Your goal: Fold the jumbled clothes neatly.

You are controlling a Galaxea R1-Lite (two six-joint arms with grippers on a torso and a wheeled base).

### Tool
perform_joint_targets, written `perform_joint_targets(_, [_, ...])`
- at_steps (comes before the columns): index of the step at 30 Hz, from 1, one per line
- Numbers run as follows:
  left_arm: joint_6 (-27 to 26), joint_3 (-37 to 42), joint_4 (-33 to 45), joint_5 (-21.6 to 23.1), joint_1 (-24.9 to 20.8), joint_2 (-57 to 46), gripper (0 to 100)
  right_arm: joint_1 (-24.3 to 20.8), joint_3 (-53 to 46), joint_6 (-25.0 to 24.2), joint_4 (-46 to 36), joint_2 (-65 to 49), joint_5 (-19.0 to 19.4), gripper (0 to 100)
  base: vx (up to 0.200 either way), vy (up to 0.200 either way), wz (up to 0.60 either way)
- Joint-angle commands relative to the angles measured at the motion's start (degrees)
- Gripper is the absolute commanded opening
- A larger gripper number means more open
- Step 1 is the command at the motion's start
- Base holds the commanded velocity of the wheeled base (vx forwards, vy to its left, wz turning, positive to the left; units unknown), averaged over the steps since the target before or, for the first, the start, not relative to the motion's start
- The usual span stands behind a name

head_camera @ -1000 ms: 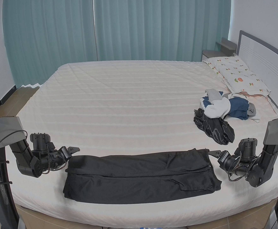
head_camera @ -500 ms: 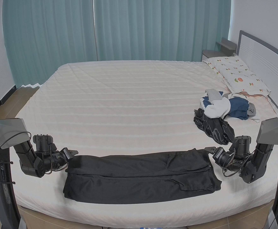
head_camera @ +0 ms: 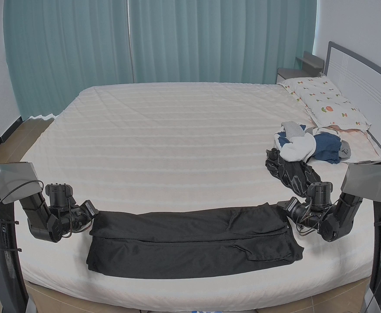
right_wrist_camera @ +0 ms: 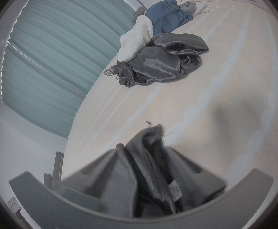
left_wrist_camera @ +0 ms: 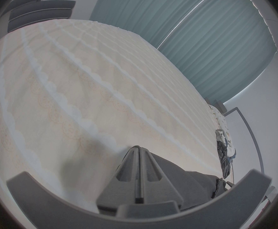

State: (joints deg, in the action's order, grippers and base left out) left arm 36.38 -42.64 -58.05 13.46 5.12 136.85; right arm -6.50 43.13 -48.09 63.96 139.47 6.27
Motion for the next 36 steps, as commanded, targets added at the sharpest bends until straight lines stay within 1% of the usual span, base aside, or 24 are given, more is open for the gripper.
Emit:
perform_joint_targets(1, [0.27, -0.16, -0.04, -0.27, 0.07, 0.08, 0, 0.08, 2.92, -0.16, -0.68, 1.59, -0.29, 0, 0.000, 0.000, 0.00])
perform_joint_targets(4, [0.45, -0.16, -0.04, -0.36, 0.07, 0.08, 0, 0.26, 3.45, -0.34, -0.33, 1.68, -0.29, 0, 0.000, 0.000, 0.00])
perform_joint_targets(9, [3.88, -1.21, -0.04, -1.94, 0.33, -0.09, 0, 0.96, 4.07, -0.69, 0.81, 1.68, -1.26, 0, 0.000, 0.000, 0.00])
perform_joint_targets(15, [4.05, -1.48, -0.13, -2.38, 0.86, -0.01, 0, 1.40, 4.42, -2.45, 4.15, 2.38, -2.22, 0, 0.000, 0.000, 0.00])
perform_joint_targets(19, [4.49, -2.01, -0.13, -2.38, 1.21, 0.08, 0, 1.49, 4.07, -2.62, 4.68, 3.09, -2.31, 0, 0.000, 0.000, 0.00])
perform_joint_targets(23, [6.78, -2.27, -1.54, -3.53, 1.30, 0.17, 0, 1.84, 3.72, -2.62, 8.19, 4.14, -2.49, 0, 0.000, 0.000, 0.00])
perform_joint_targets(27, [6.60, -1.48, -3.21, -3.61, 1.12, 0.79, 0, 1.75, 3.72, -2.53, 11.01, 5.63, -3.37, 0, 0.000, 0.000, 0.00])
perform_joint_targets(36, [6.16, -0.95, -3.38, -3.53, 0.86, 0.96, 0, 1.49, 3.54, -2.45, 11.36, 5.99, -3.37, 0, 0.000, 0.000, 0.00])
